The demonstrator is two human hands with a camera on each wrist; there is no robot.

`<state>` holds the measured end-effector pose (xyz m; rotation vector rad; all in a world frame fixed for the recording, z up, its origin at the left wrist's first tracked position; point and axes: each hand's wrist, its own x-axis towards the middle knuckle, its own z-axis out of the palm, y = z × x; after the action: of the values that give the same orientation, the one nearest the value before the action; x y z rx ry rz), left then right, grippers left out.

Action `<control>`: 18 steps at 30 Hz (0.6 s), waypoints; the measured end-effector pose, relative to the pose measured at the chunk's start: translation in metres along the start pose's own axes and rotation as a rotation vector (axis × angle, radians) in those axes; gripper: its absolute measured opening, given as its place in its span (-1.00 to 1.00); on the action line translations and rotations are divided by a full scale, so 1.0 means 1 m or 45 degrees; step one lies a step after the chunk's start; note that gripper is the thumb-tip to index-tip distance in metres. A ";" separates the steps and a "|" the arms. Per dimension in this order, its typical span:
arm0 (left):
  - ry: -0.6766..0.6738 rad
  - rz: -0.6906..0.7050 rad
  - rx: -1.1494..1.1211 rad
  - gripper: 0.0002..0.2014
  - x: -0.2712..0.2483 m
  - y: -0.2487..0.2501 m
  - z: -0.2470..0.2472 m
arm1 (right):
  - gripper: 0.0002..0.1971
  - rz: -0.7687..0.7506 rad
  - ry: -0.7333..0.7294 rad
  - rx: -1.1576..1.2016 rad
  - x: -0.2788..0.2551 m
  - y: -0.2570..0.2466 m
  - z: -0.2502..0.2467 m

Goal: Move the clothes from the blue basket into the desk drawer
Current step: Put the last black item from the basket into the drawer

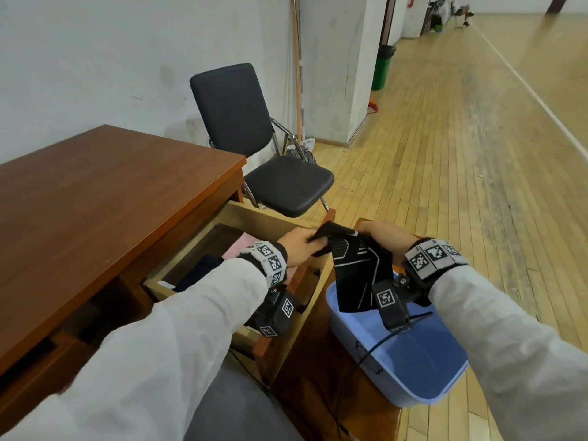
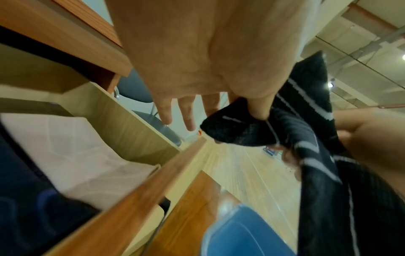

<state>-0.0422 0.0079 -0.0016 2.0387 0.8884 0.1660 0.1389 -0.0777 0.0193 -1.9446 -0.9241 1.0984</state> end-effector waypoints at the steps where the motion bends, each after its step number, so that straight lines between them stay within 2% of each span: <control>1: 0.023 -0.012 -0.043 -0.69 -0.001 0.000 -0.007 | -0.78 0.005 -0.017 0.004 0.005 0.001 0.002; 4: 0.138 -0.032 -0.166 -0.71 -0.001 0.000 -0.025 | -0.23 0.063 -0.216 -0.163 0.007 -0.003 0.011; 5: 0.201 -0.047 -0.150 -0.74 -0.001 -0.001 -0.030 | -0.13 0.079 -0.282 -0.174 0.007 -0.005 0.015; 6: 0.278 -0.058 -0.116 -0.75 0.001 -0.002 -0.036 | -0.12 0.085 -0.333 -0.162 0.006 -0.009 0.020; 7: 0.357 -0.066 -0.086 -0.74 0.002 -0.005 -0.041 | -0.21 0.084 -0.374 -0.142 0.006 -0.011 0.024; 10: 0.577 -0.133 -0.070 -0.68 0.009 -0.014 -0.061 | -0.70 0.076 -0.464 -0.262 0.008 -0.018 0.036; 13: 0.707 -0.239 -0.074 -0.65 0.013 -0.031 -0.080 | -0.77 0.069 -0.404 -0.466 0.023 -0.016 0.044; 16: 0.797 -0.344 -0.054 -0.68 0.018 -0.055 -0.098 | -0.92 0.123 -0.342 -0.283 0.035 -0.022 0.051; 18: 0.816 -0.451 -0.038 -0.66 0.018 -0.070 -0.104 | -0.82 0.038 -0.230 -0.233 0.047 -0.025 0.055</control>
<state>-0.1097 0.1149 0.0038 1.7776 1.6093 0.6522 0.1016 -0.0134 0.0011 -2.0360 -1.1305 1.2613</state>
